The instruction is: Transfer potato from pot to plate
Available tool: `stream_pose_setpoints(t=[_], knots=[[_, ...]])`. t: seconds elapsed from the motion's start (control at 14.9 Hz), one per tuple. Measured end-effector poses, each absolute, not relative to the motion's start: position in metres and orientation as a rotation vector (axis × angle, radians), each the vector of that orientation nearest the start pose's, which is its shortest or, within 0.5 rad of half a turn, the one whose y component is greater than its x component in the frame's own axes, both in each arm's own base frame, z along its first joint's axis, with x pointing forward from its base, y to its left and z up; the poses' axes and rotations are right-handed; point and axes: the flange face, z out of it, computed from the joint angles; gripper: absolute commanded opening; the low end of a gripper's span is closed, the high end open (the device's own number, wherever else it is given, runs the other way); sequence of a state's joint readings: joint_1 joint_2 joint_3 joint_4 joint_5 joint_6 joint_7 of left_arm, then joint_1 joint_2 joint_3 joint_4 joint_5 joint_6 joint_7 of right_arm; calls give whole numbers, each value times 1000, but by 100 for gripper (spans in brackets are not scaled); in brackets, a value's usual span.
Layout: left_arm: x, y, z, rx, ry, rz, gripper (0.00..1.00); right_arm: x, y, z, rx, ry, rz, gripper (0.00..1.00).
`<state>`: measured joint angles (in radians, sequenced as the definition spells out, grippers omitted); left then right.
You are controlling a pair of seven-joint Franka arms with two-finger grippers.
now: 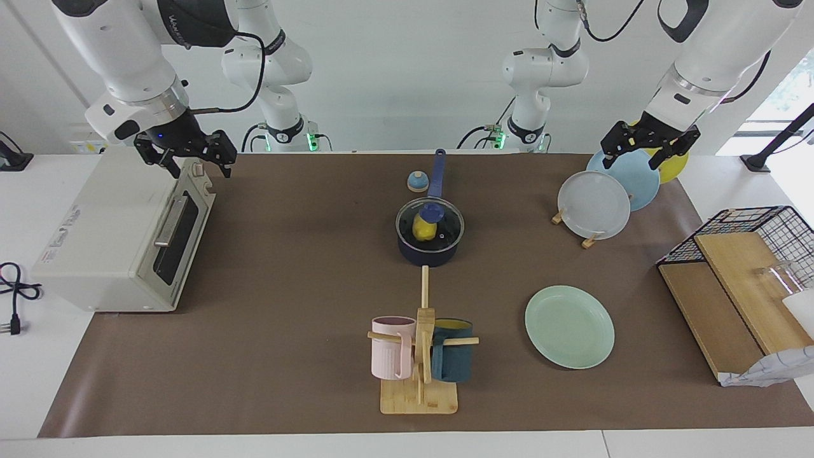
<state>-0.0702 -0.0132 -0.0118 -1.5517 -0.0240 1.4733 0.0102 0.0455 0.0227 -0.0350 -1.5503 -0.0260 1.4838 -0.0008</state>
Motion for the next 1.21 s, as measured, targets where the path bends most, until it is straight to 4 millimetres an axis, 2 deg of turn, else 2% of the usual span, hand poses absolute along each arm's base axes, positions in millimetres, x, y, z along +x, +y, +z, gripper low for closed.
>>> stream_pose_setpoints(t=[0.87,1.07,1.21], knots=[[538,-47,632,-3158,148,104,100,553,2,615,-3163,-17,120,100],[538,-47,632,-3158,148,104,100,561,10,616,-3124,-58,43,100],[538,-47,632,-3158,148,104,100,570,20,606,-3116,-88,51,100]])
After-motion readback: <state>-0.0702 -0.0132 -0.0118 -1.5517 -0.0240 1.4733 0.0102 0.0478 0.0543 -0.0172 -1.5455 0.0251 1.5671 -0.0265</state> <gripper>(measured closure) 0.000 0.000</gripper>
